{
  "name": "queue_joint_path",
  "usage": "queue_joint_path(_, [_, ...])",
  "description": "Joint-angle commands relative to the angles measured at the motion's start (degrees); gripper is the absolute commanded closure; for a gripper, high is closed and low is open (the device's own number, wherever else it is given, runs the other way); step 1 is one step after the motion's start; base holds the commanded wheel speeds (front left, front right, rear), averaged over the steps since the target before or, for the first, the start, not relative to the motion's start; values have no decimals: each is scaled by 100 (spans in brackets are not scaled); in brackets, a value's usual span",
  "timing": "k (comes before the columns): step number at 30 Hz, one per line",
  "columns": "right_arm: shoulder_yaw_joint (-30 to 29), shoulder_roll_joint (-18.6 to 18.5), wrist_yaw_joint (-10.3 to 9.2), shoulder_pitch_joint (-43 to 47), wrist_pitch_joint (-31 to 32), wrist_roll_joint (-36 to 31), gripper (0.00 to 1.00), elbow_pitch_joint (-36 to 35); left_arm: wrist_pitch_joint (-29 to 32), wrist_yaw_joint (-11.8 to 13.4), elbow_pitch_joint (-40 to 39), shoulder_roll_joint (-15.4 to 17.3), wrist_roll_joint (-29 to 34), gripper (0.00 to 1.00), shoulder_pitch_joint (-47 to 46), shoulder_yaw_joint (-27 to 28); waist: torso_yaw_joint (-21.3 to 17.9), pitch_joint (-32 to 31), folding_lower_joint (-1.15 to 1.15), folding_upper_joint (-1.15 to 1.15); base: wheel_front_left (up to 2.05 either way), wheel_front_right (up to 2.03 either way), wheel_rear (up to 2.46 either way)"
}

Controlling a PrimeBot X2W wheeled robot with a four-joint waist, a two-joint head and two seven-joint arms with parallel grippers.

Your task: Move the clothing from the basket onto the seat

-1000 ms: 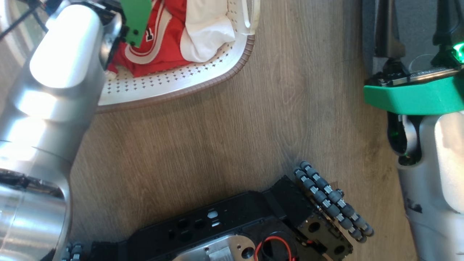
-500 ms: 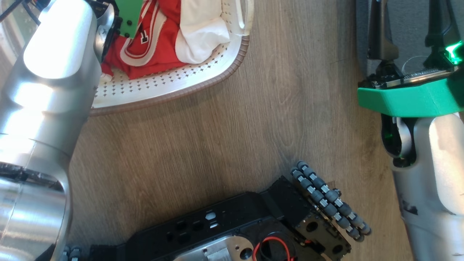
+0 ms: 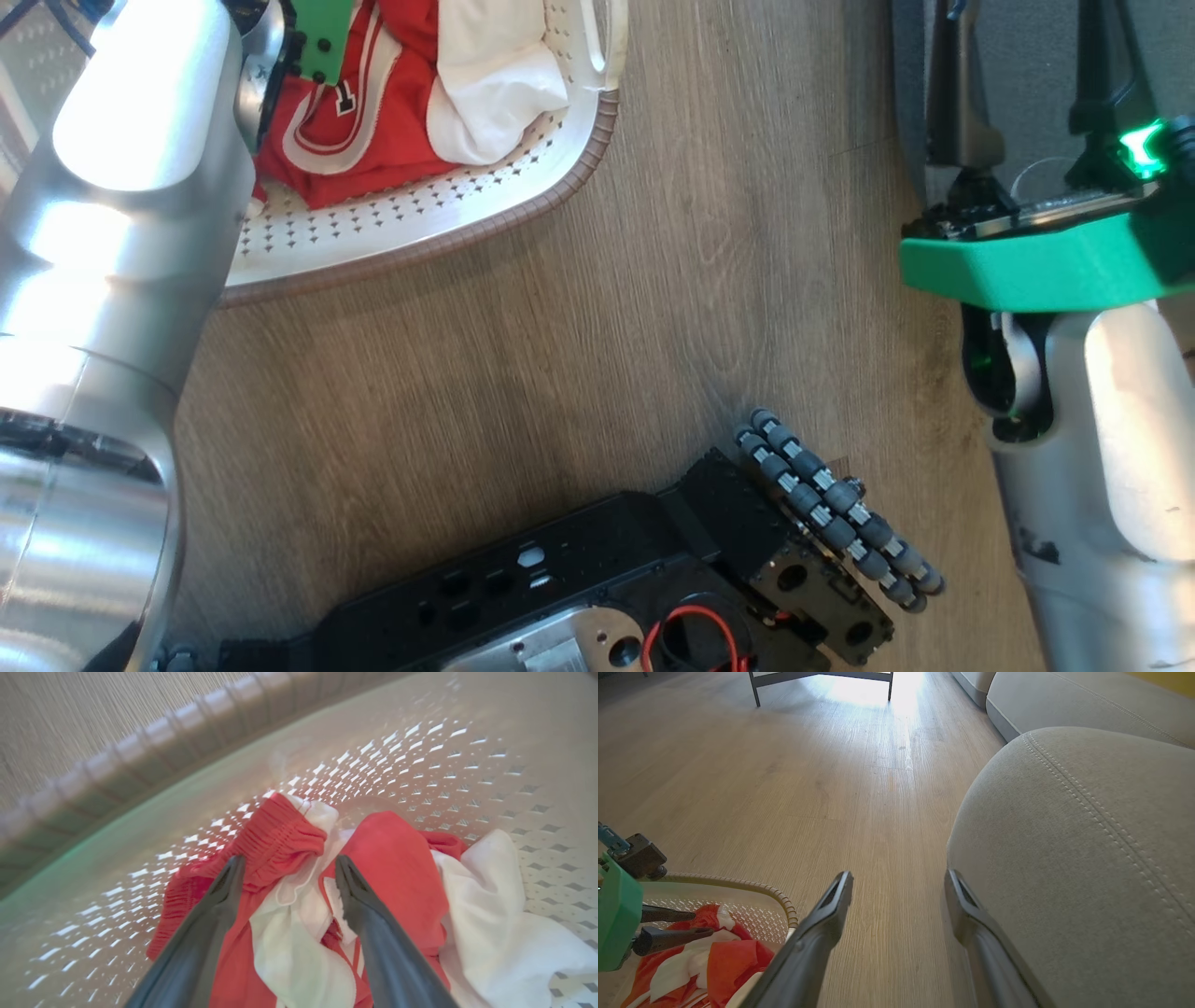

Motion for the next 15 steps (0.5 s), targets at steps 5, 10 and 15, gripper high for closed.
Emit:
queue_joint_path(5, [83,39,40,340,-27,41,0,-118,-59,75,-2,98,-11,0,-106,17,-32,27,0,0,0,0,0])
queue_joint_path(10, [77,51,40,354,-27,45,0,-103,-160,108,65,91,-31,0,-135,-5,-41,32,0,0,0,0,0])
queue_joint_path(15, [84,60,40,355,-27,50,0,-81,-291,183,131,75,-85,0,-177,20,-31,28,0,0,0,0,0])
